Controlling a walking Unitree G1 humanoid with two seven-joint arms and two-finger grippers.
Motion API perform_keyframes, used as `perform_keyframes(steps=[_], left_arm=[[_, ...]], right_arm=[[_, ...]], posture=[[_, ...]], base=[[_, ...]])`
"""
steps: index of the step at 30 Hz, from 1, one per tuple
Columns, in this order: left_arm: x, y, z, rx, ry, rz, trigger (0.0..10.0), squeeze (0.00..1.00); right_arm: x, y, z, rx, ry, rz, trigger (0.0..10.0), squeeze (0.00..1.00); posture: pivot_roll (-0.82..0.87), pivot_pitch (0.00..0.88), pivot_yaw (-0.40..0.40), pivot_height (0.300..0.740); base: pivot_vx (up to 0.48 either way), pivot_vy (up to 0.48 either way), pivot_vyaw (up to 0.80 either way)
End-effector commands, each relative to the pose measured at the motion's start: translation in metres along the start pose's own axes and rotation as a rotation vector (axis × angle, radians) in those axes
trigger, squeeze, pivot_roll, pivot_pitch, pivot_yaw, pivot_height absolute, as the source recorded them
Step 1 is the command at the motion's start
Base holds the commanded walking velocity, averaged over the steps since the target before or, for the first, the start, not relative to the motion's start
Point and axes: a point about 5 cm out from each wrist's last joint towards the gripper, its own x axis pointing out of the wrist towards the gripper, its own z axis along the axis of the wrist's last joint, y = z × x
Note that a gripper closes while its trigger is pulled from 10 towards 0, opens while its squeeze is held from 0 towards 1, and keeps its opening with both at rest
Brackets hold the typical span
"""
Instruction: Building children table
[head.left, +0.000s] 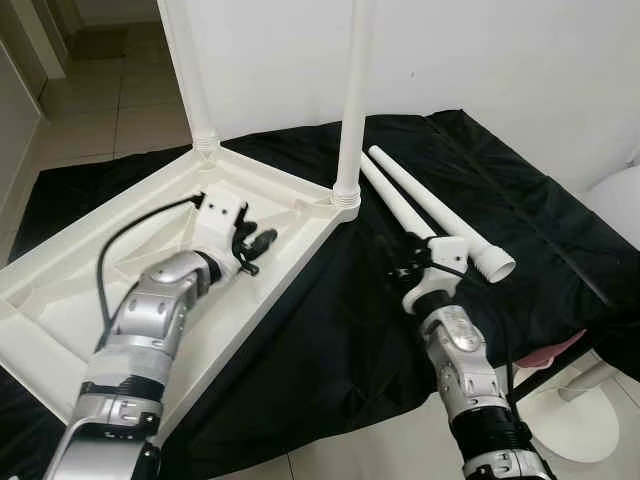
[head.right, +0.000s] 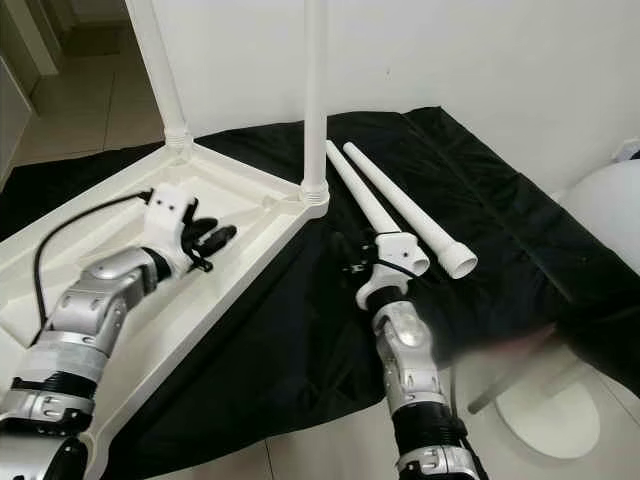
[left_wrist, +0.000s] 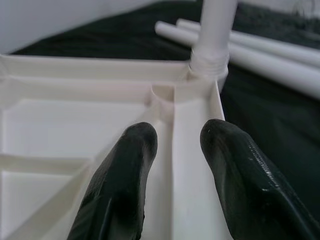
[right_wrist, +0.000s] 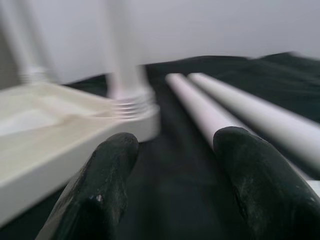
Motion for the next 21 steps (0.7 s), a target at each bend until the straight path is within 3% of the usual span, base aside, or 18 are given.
perform_keyframes(steps=[1,4,12,18,21], left_arm=[[-0.003,0.0,0.001,-0.02,-0.028,0.004,10.0,0.0],[-0.005,-0.006,0.004,-0.1,-0.096,0.035,10.0,0.0],[-0.008,-0.005,-0.001,-0.147,-0.109,0.084,10.0,0.0],[-0.025,-0.001,-0.014,-0.034,-0.056,0.117,10.0,0.0],[-0.041,0.008,-0.02,0.126,-0.004,0.087,10.0,0.0]], right_arm=[[0.001,-0.006,0.0,-0.013,-0.006,-0.053,10.0,0.0],[0.0,-0.02,-0.001,-0.037,0.007,-0.162,10.0,0.0],[-0.003,-0.024,0.001,-0.062,-0.007,-0.202,10.0,0.0],[-0.004,-0.034,0.004,-0.091,-0.021,-0.257,10.0,0.0],[-0.004,-0.036,0.005,-0.097,-0.02,-0.257,10.0,0.0]], posture=[[-0.02,0.031,0.02,0.74],[-0.02,0.038,0.019,0.74],[-0.03,0.047,0.015,0.74],[-0.04,0.055,0.009,0.74],[-0.04,0.057,0.003,0.74]], base=[[0.0,0.0,0.0],[0.0,0.0,0.0],[0.0,0.0,0.0],[0.0,0.0,0.0],[0.0,0.0,0.0]])
